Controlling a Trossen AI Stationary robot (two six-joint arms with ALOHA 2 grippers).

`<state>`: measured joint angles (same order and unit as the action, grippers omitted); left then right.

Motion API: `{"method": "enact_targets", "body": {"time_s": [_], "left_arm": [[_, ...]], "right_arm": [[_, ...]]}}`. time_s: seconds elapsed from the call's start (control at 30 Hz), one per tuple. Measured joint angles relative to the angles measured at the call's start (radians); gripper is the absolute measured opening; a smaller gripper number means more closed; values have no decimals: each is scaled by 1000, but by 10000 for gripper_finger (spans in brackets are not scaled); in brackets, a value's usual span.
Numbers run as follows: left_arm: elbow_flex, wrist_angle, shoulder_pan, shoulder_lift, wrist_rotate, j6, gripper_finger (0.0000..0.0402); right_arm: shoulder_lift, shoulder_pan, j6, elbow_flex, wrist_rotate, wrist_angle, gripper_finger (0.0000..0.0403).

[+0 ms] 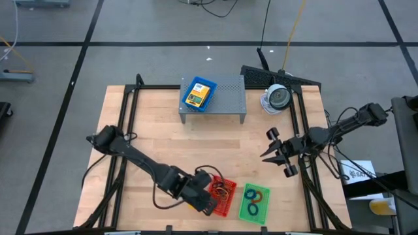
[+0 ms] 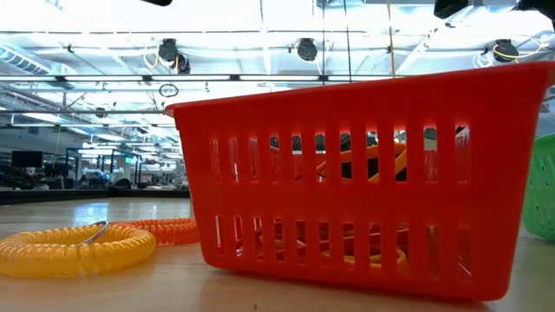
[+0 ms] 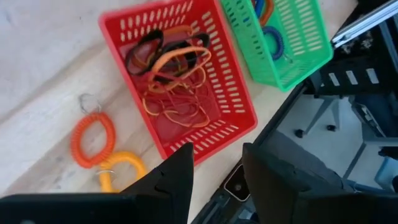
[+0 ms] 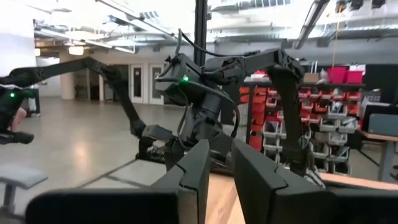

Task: Pick & Place Office Desk Supplies
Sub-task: Put the red bin on the shelf

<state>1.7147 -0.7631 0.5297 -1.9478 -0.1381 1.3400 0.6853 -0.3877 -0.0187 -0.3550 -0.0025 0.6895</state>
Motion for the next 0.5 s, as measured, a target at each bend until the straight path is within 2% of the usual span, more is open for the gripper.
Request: {"method": "enact_targets", "body": {"time_s": [0.2, 0.37, 0.5], "left_arm": [[11, 6, 3, -33, 8, 12, 145], [12, 14, 2, -31, -31, -17, 145], [12, 15, -2, -31, -13, -26, 145]], "right_arm": [[0, -16, 1, 0, 0, -33, 57], [4, -34, 10, 0, 0, -60, 57], [17, -48, 6, 0, 0, -67, 57]]}}
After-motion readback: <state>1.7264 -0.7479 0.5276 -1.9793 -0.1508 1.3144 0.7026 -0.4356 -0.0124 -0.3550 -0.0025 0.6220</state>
